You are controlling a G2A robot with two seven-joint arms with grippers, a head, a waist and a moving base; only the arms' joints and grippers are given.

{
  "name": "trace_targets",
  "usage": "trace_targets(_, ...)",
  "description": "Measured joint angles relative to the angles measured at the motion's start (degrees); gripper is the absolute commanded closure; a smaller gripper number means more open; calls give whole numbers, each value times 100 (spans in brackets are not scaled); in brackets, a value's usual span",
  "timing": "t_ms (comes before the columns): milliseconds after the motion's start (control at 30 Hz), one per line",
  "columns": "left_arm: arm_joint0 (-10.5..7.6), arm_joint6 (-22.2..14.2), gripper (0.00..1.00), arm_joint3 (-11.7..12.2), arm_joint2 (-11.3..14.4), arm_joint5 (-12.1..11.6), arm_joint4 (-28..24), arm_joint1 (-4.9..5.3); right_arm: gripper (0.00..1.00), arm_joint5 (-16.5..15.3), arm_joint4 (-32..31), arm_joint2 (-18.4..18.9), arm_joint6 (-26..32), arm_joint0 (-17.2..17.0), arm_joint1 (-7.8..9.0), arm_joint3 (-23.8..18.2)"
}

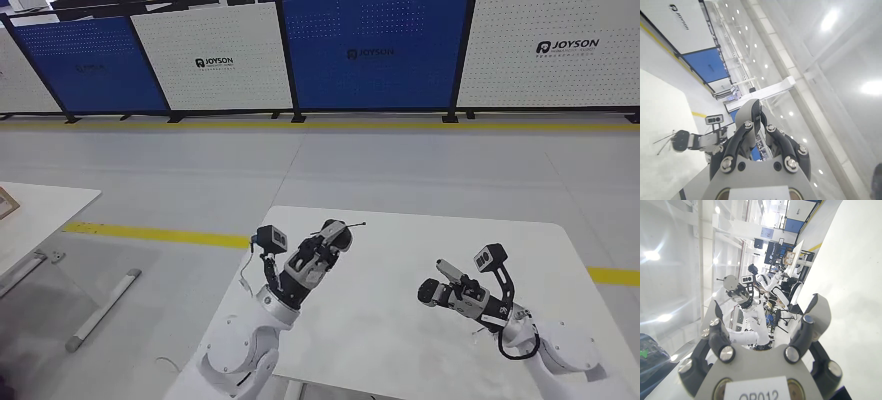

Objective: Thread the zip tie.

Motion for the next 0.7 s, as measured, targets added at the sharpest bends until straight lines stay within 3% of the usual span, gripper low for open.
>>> trace_targets(100, 125, -147, 100, -136, -125, 64, 69, 21, 0, 0, 0, 0, 0, 0, 0, 0)
trace_targets(200, 180, -186, 100, -24, -118, 250, 305, 34, 0, 0, 0, 0, 0, 0, 0, 0)
trace_targets(400, 3, -101, 100, 735, 207, 762, 996, 24, 0, 0, 0, 0, 0, 0, 0, 0)
trace_targets(500, -189, -115, 100, 1281, 404, 980, 1043, -1, 0, 0, 0, 0, 0, 0, 0, 0)
trace_targets(633, -430, -113, 100, 1890, 596, 1017, 914, -43, 0, 0, 0, 0, 0, 0, 0, 0)
trace_targets(700, -473, -87, 100, 2027, 642, 974, 974, -50, 0, 0, 0, 0, 0, 0, 0, 0)
